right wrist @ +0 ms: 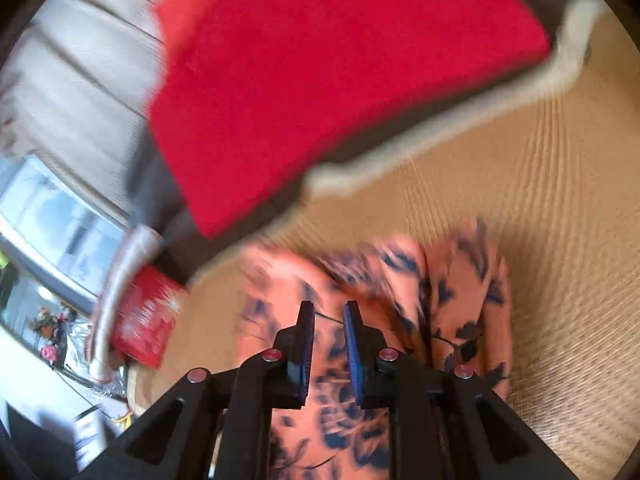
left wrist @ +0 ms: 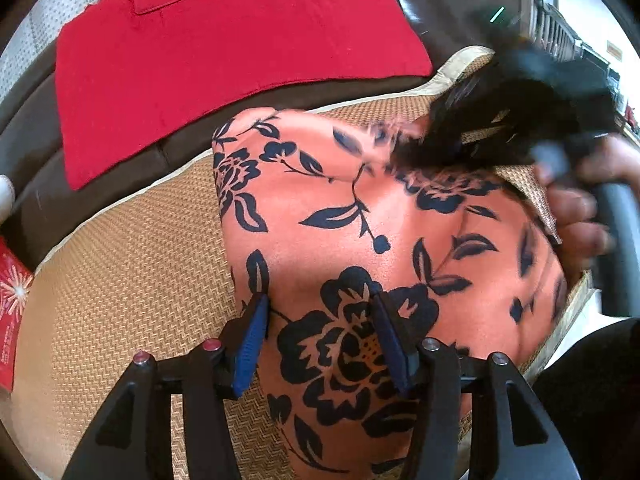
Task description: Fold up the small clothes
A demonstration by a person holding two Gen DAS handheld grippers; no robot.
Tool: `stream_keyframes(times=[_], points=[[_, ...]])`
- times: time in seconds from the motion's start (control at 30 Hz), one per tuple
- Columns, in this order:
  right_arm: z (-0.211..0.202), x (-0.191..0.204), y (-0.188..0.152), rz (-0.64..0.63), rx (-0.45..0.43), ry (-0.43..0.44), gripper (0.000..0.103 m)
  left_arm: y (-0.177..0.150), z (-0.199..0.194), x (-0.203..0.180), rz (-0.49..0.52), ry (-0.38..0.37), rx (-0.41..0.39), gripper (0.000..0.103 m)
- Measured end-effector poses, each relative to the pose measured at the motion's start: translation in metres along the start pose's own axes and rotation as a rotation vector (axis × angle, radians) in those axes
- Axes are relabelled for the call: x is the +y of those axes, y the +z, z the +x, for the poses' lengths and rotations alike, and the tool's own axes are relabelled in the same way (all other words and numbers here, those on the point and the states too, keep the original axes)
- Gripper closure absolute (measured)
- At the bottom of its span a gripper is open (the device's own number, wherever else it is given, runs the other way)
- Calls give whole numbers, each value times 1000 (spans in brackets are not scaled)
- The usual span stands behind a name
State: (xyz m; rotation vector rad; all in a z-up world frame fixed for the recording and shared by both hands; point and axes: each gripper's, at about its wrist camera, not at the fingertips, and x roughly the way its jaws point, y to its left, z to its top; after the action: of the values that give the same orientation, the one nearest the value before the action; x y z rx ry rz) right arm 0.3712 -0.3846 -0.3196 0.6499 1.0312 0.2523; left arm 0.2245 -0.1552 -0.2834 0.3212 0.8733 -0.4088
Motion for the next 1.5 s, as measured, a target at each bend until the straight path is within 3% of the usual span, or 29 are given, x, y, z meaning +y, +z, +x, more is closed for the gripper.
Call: stream_keyframes(times=[0.07,0.2,0.27,0.37,0.5,0.6,0.67,0.73,0.9,0.97,1.07,1.13,1.23,1.3,1.43,1.5], points=[[8,-10,3,59,29,35,97,1,-2,4,-2,-20,3,48],[-18,-3,-3,11,-29,47,90,23,-22,29,-64,-104,-30,48],[-39,-1,-16,-28,-45,82,90,43,-27,45,-78,-69,-63,48],[-68,7,-33,-71,-67,128,90,77,-10,64,-90,-8,-51,48],[-88,14,-55,-122,-45,88,90,113,27,69,-98,36,-34,48],[-80,16,-76,-159,19,58,90,127,59,61,-83,41,16,48],[-63,0,-84,-149,81,-12,93,122,89,51,-56,36,110,48],[-44,-19,-90,-91,129,-8,96,116,105,46,-34,54,141,46],[-50,-25,-83,-45,137,43,97,105,70,49,-40,40,61,47],[-59,-19,-87,-69,119,45,90,90,38,52,-49,37,13,47],[-77,-3,-93,-113,76,77,90,55,-8,50,-57,14,-47,42],[-88,3,-100,-142,51,73,90,30,-20,41,-29,-4,-40,41],[-73,-2,-112,-135,112,-12,91,-6,-8,21,42,36,21,41],[-53,-12,-115,-85,172,-45,93,-17,-3,19,23,59,-11,41],[-62,5,-107,-117,148,-57,92,-15,-8,22,-9,47,-18,41],[-71,19,-92,-135,85,-68,90,-17,-7,22,-8,51,-33,41]])
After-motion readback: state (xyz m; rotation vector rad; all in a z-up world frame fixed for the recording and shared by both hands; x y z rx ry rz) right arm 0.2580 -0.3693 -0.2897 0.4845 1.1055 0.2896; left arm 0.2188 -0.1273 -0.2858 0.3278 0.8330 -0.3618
